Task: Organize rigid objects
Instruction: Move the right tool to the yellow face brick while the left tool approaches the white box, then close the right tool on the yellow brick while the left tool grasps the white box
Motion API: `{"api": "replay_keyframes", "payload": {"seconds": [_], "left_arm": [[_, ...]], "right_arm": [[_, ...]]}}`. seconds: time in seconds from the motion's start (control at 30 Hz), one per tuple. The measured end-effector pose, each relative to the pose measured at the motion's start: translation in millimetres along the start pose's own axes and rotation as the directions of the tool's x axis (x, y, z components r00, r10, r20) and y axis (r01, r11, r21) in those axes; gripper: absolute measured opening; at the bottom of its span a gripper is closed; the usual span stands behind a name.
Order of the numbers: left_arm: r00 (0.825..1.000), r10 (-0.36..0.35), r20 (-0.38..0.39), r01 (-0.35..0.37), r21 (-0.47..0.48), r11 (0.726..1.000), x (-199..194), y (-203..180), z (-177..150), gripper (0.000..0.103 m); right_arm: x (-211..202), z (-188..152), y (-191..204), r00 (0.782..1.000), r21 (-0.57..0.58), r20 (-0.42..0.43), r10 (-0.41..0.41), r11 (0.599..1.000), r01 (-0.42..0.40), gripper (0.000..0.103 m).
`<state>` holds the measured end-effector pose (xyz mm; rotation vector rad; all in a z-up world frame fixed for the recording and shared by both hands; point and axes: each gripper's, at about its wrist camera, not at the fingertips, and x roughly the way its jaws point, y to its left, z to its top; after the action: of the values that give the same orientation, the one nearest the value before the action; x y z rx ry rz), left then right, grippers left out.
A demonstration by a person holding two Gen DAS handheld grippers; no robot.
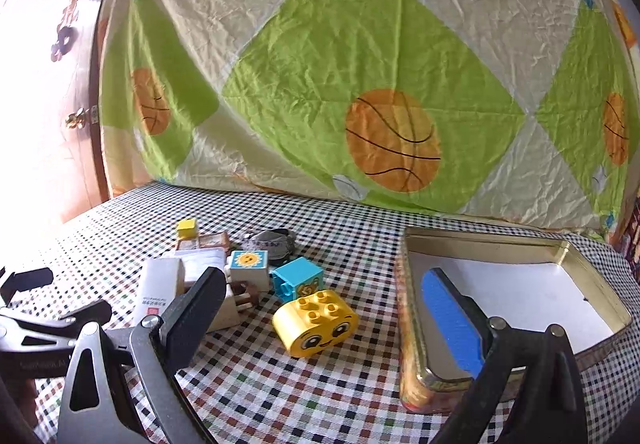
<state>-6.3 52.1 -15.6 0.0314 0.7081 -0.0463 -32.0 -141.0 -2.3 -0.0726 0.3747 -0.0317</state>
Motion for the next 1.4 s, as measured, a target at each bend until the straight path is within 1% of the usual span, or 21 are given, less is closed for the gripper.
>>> {"api": "replay_keyframes", "payload": {"seconds": [0.03,0.1,0.17,0.3,0.4,0.43,0.47,0.5,0.53,0.6,0.73,0.87,0.9,0.97,1.0,1.1,1.17,1.2,1.27,1.33,1.4], "left_arm": [[1.0,-0.011,-0.008,0.011,-0.009,1.0,1,1,0,0.103],[0.999,-0.036,-0.009,0.036,-0.024,0.999,2,2,-1,0.103],[0.998,-0.06,-0.001,0.06,-0.012,0.998,2,-5,3,0.103],[0.995,-0.103,-0.015,0.103,0.008,0.995,10,-20,11,0.103],[0.994,-0.097,-0.048,0.097,-0.003,0.995,19,-27,12,0.101],[0.993,-0.103,-0.053,0.103,-0.006,0.995,21,-28,11,0.101],[0.992,-0.111,-0.06,0.11,-0.009,0.994,22,-29,11,0.101],[0.991,-0.114,-0.064,0.114,-0.008,0.993,23,-30,11,0.101],[0.992,-0.11,-0.065,0.109,-0.007,0.994,24,-31,11,0.101],[0.993,-0.097,-0.065,0.098,0.006,0.995,26,-35,13,0.101],[0.991,-0.095,-0.098,0.097,0.012,0.995,42,-40,21,0.101],[0.984,-0.119,-0.129,0.118,-0.016,0.993,51,-39,22,0.102],[0.984,-0.118,-0.135,0.116,-0.017,0.993,54,-41,23,0.102],[0.985,-0.098,-0.143,0.098,-0.008,0.995,59,-44,25,0.102],[0.985,-0.091,-0.147,0.09,-0.008,0.996,61,-44,24,0.102],[0.98,-0.097,-0.171,0.093,-0.033,0.995,68,-42,23,0.101],[0.976,-0.105,-0.189,0.098,-0.045,0.994,74,-40,22,0.096],[0.974,-0.111,-0.196,0.103,-0.052,0.993,77,-39,23,0.086],[0.976,-0.113,-0.186,0.103,-0.062,0.993,78,-34,24,0.078],[0.976,-0.125,-0.179,0.114,-0.068,0.991,77,-32,24,0.06],[0.977,-0.121,-0.175,0.11,-0.073,0.991,75,-29,23,0.052]], "right_arm": [[1,0,2,1.0,-0.01,-0.01,0.023,1.0,-0.023,0.1],[2,-1,4,1.0,-0.017,-0.015,0.012,1.0,-0.012,0.1],[5,-2,2,0.999,-0.002,-0.038,0.019,1.0,-0.019,0.1],[21,-2,-4,0.991,0.036,-0.11,0.081,0.996,-0.077,0.1],[38,-1,-1,0.985,0.004,-0.157,0.072,0.997,-0.073,0.099],[47,-1,-1,0.978,-0.007,-0.193,0.082,0.996,-0.085,0.098],[55,-1,-1,0.97,-0.009,-0.224,0.099,0.995,-0.103,0.094],[64,-2,-2,0.958,-0.007,-0.264,0.115,0.993,-0.121,0.086],[73,-4,-2,0.944,-0.005,-0.307,0.122,0.991,-0.13,0.083],[85,-8,-6,0.929,-0.009,-0.357,0.099,0.994,-0.109,0.079],[95,-9,-6,0.926,-0.074,-0.376,0.037,0.995,-0.07,0.077],[111,-14,9,0.903,-0.189,-0.428,-0.022,0.98,-0.066,0.078],[112,-14,10,0.906,-0.199,-0.422,-0.028,0.978,-0.062,0.077],[112,-13,8,0.906,-0.202,-0.422,-0.031,0.977,-0.061,0.075],[110,-13,6,0.907,-0.204,-0.419,-0.045,0.978,-0.046,0.071],[104,-10,-3,0.913,-0.148,-0.407,0.009,0.986,-0.076,0.071],[96,-9,-7,0.921,-0.106,-0.386,0.05,0.99,-0.098,0.071],[91,-7,-8,0.928,-0.093,-0.366,0.064,0.99,-0.104,0.071],[77,-5,-9,0.946,-0.073,-0.313,0.088,0.991,-0.116,0.071],[64,-3,-9,0.959,-0.067,-0.267,0.092,0.991,-0.114,0.071],[55,0,-6,0.971,-0.071,-0.223,0.09,0.992,-0.108,0.071]]}}
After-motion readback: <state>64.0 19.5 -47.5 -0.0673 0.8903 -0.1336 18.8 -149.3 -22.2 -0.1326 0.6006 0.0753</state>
